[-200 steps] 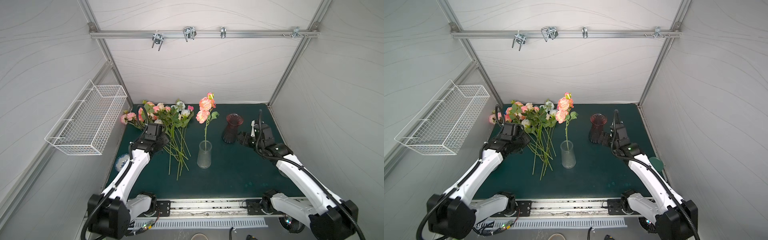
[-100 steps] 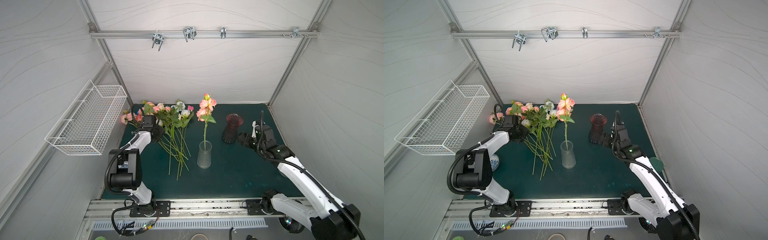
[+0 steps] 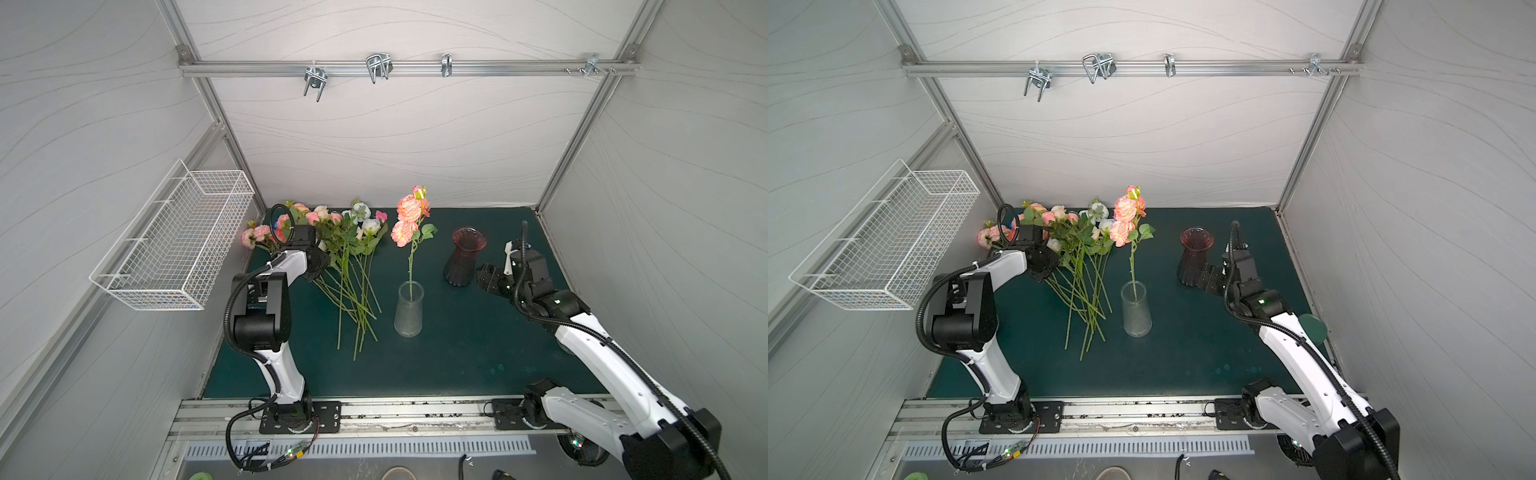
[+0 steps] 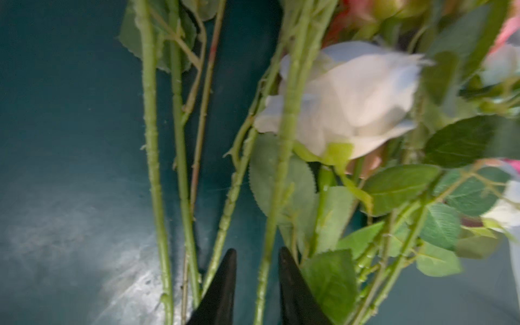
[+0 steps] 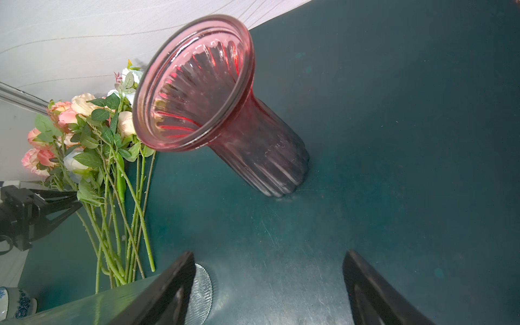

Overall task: Arrange flowers in a vase
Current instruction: Pick up the flower from the flowers.

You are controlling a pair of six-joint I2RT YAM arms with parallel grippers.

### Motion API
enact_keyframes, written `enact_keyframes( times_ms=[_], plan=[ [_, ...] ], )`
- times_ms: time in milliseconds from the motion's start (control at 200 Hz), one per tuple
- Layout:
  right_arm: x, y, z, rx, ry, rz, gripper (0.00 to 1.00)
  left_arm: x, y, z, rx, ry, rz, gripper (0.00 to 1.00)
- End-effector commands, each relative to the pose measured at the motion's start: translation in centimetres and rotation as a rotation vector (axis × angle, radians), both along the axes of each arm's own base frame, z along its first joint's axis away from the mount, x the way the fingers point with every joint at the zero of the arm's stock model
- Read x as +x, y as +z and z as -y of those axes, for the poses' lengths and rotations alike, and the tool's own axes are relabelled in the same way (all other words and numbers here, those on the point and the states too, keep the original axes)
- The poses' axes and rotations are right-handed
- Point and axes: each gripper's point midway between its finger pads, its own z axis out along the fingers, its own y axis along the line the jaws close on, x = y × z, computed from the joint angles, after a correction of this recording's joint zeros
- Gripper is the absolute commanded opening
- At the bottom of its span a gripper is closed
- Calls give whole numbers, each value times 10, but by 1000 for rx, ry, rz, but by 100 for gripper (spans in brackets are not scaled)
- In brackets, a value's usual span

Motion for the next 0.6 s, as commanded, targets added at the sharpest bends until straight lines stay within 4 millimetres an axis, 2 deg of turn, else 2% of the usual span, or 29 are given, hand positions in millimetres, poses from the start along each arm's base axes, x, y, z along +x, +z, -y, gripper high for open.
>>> enact_keyframes(
  times_ms=[0, 125, 230, 460, 595],
  plan=[
    [0, 2, 4, -5, -16, 5, 84, 5, 0, -10, 54, 7, -10, 24],
    [1, 2, 4, -6, -15, 2, 84, 8, 0, -11, 61, 0, -5, 12],
    [0, 2, 4, -7, -16, 4, 84, 10, 14, -14, 86, -4, 25, 0],
    [0, 3, 5, -7, -19, 8, 84, 5, 63, -21, 138, 11, 132, 0],
    [0, 3, 5, -6, -22, 8, 84, -3, 105, -21, 156, 27, 234, 0]
  ],
)
